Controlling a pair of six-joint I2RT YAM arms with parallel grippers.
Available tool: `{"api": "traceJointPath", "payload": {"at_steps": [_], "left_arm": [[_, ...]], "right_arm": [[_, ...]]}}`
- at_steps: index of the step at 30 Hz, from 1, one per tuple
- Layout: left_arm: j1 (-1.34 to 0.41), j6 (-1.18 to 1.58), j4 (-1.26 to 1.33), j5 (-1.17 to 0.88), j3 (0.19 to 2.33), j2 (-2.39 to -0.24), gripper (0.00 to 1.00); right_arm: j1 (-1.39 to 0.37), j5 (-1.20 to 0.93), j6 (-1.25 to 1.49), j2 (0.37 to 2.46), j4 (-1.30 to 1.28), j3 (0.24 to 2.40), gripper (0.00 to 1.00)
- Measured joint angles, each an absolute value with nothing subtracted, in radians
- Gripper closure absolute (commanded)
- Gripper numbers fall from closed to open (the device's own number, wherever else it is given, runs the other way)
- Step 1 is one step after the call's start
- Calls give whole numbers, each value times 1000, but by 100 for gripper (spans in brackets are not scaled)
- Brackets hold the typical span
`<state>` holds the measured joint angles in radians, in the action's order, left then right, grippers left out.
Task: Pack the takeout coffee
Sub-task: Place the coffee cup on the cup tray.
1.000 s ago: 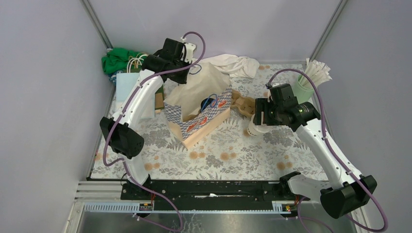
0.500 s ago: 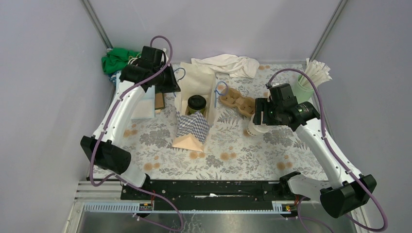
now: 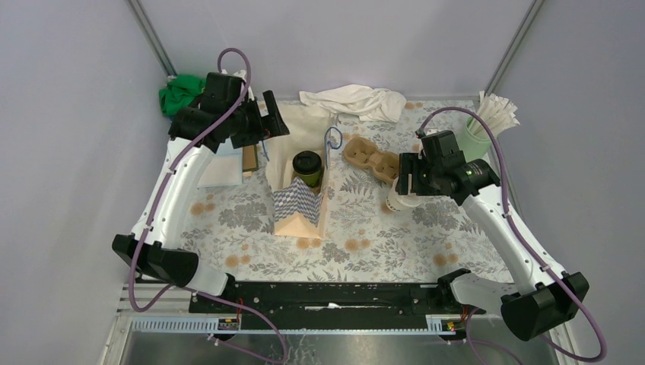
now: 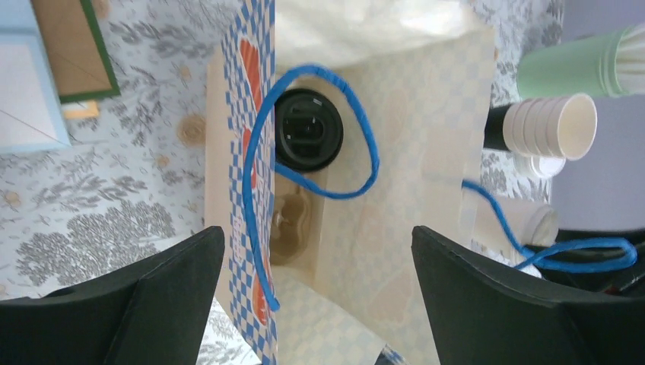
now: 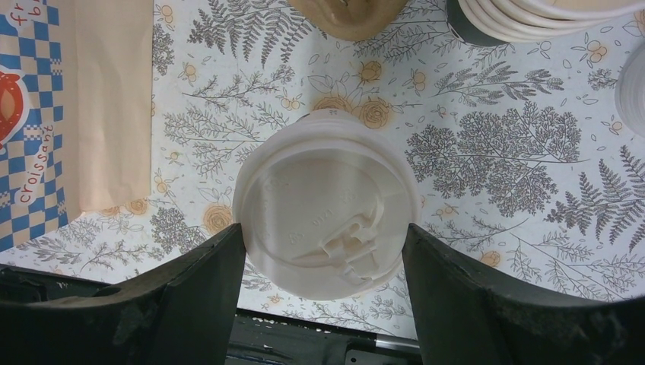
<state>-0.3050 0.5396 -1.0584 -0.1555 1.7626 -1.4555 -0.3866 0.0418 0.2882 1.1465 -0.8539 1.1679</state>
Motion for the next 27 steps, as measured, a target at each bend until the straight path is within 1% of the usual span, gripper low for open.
{"api": "traceJointPath", "payload": {"at_steps": [5, 7, 9, 12, 14, 16, 18, 23, 27], "left_arm": [[-304, 464, -1005, -56, 1787, -1469, 1], [-302, 449, -929, -3, 1740, -1452, 1], [-289, 434, -822, 19, 1630, -1411, 1], [-270, 409, -735, -9, 1526, -1377, 1], [-260, 392, -682, -39, 1499, -1376, 1], [-260, 382, -640, -68, 1491, -1378, 2], [-260, 381, -615, -82, 1491, -1378, 3], [-261, 403, -566, -118, 1463, -1375, 4], [-261, 420, -589, -136, 1450, -1375, 6]], "right_arm": [[-387, 44, 293, 1152, -855, 1175, 25], [-387, 44, 299, 1152, -855, 1175, 25], [-387, 43, 312, 1152, -852, 1174, 25], [-387, 41, 343, 1144, -810, 1134, 26], [-387, 39, 364, 1134, -787, 1087, 30], [-387, 39, 380, 1125, -778, 1042, 32], [-387, 40, 386, 1117, -778, 1027, 31], [-387, 44, 381, 1072, -776, 1043, 32], [-387, 44, 361, 1078, -783, 1103, 32]]}}
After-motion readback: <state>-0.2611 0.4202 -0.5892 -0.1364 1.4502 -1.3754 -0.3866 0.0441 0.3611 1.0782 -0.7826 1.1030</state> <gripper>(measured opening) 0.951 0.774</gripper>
